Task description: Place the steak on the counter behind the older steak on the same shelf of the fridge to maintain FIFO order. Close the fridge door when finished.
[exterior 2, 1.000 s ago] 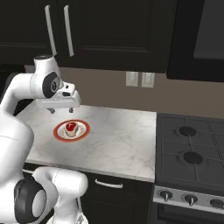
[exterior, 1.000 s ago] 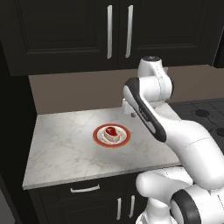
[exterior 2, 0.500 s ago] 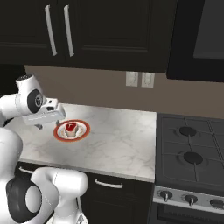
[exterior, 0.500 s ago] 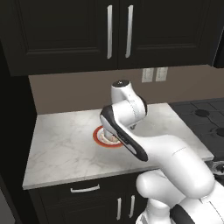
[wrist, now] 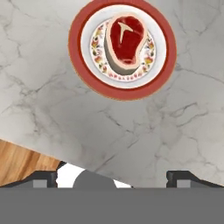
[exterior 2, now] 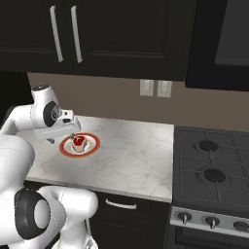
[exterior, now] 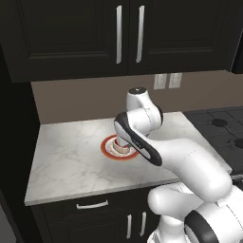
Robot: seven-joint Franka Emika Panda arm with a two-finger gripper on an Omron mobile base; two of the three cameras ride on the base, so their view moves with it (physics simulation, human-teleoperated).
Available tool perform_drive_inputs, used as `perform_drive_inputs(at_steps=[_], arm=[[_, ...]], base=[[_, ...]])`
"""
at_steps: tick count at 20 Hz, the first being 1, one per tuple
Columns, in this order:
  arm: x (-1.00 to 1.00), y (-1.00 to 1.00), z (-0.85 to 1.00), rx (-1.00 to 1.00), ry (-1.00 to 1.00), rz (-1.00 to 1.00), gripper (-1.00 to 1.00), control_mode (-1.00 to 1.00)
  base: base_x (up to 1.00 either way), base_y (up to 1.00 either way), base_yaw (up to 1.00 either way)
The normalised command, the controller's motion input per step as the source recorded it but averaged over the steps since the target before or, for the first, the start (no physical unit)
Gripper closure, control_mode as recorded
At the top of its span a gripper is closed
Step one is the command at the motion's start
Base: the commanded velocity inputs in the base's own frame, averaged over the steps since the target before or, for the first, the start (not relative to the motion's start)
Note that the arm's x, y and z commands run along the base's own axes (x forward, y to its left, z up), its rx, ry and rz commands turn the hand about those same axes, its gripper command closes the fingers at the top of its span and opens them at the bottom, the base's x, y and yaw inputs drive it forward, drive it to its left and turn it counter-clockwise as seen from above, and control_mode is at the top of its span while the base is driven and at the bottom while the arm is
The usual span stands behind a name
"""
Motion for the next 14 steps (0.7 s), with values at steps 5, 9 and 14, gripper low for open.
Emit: perform_drive_inputs(at_steps=[5, 9, 14], arm=[[0.45, -0.07, -0.36, 0.0, 0.12, 0.07, -1.0, -1.0], [0.42, 0.0, -0.36, 0.0, 0.11, 0.03, -1.0, -1.0], [0.48, 0.0, -0.18, 0.01, 0.13, 0.0, -1.0, -1.0]], base=[[0.0, 0.0, 0.0], [0.0, 0.0, 0.0], [0.0, 0.0, 0.0]])
